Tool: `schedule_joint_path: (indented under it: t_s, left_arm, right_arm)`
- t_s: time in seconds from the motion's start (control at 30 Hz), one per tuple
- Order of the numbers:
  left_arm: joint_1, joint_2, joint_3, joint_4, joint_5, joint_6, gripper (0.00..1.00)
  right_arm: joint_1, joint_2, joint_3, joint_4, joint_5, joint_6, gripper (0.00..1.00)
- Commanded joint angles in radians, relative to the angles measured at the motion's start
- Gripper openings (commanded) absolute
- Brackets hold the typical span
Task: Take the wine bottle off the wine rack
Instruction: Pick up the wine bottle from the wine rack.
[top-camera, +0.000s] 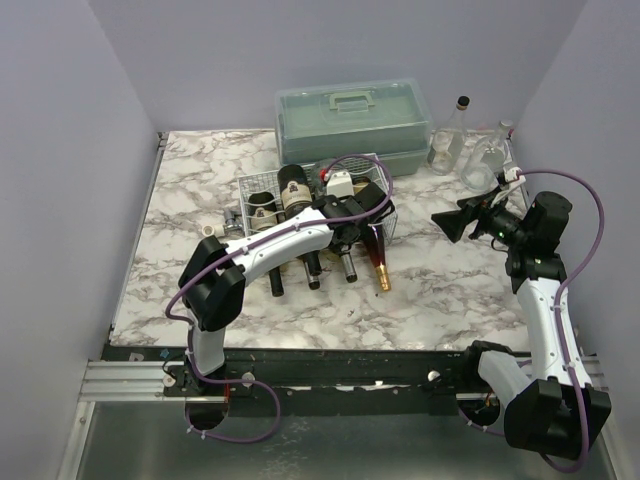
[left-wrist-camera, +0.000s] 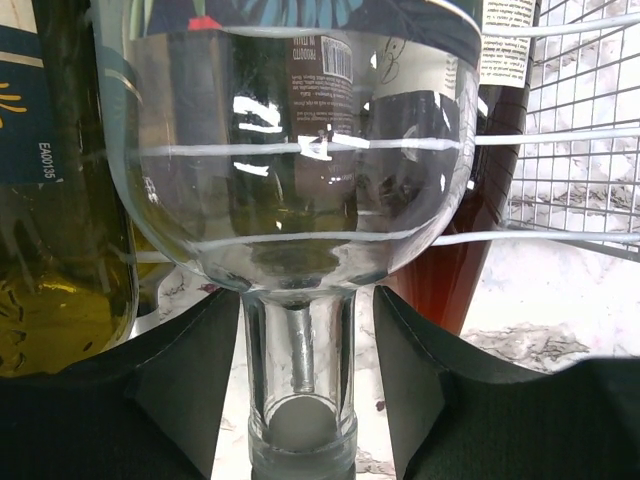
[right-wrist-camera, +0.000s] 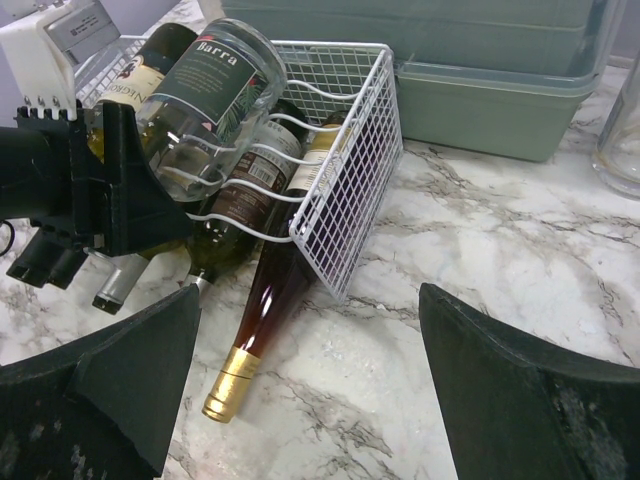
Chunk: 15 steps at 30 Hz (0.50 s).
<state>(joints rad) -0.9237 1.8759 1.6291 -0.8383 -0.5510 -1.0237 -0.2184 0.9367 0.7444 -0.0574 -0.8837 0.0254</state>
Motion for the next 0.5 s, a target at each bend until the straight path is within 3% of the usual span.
schedule_joint_path:
  t_s: [0.0,0.47]
  left_arm:
    - [0.003,0.015,0.028,0.007,-0.02,0.011,0.56]
    - [0.014,0.022,0.02,0.017,0.01,0.013,0.51]
  right_arm:
    - [-0.008,-0.012,-0.009,-0.019,0.015,-0.009,0.93]
    - [-0.008,-0.014,-0.01,-0.02,0.018,-0.012,0.93]
